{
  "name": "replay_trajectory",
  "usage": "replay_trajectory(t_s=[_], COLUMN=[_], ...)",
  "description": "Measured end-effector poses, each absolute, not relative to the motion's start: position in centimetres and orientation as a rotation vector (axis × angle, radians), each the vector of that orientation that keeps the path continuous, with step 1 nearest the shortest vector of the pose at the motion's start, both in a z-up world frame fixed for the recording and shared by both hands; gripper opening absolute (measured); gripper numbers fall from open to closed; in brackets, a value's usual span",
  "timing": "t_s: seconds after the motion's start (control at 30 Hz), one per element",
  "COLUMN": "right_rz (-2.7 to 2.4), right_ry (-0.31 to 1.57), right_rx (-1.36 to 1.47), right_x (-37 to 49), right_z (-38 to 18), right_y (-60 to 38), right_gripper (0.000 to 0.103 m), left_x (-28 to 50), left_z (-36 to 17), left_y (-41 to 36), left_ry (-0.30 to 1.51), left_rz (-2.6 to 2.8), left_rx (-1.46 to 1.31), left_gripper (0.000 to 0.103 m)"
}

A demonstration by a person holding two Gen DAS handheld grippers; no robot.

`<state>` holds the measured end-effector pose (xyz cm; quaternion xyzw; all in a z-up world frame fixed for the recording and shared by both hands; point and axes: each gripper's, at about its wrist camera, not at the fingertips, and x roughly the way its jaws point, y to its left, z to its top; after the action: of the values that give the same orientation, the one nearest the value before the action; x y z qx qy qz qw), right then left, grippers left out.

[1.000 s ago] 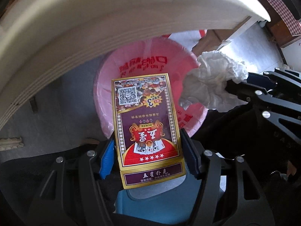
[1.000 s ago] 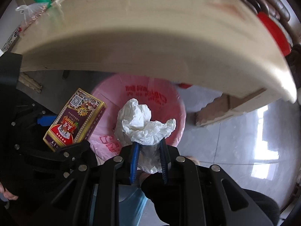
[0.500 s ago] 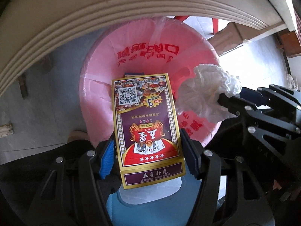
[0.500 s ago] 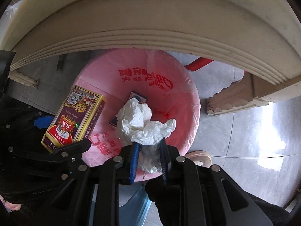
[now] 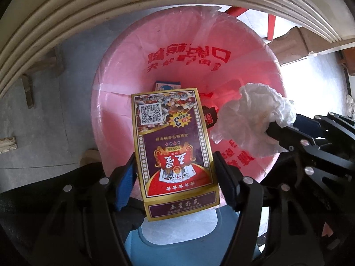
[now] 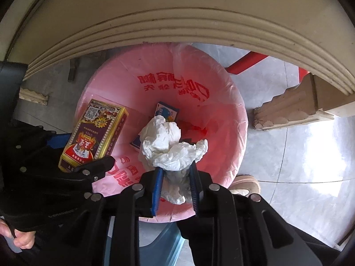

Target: Collect trash

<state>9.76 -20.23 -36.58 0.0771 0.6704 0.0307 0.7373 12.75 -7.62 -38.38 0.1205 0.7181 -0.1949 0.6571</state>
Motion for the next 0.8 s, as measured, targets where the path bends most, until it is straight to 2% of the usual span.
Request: replay_trajectory(t_s=[0.17,0.3,0.37,0.8], right_rz=[0.054,0.039,0.030,0.029], right_ry=[1.470,1.481,1.481,1.507], right_rx=[0.160,0.167,0.166,0.184], right_x=[9.7,9.8,9.8,9.8], right_z=[-36.4,-36.7,-36.7,-37.7], right_y=[-20.1,-20.3,-20.3,-20.5], right_gripper=[0.039,0.045,0.051,0.052], left_x=[12.9,13.1,13.2,13.3], left_z=[-38.5,-38.8,-38.8,-39.5], left_y=[-7.8,-7.6,-7.6,-7.8], left_ry=[1.624,1.640,1.641,1.653], left_rz=[-0.430,-0.418,-0.409,-0.397], left_rx=[0.293,0.294,0.298,0.319], left_gripper=[0.071,0.073,0.073,0.074])
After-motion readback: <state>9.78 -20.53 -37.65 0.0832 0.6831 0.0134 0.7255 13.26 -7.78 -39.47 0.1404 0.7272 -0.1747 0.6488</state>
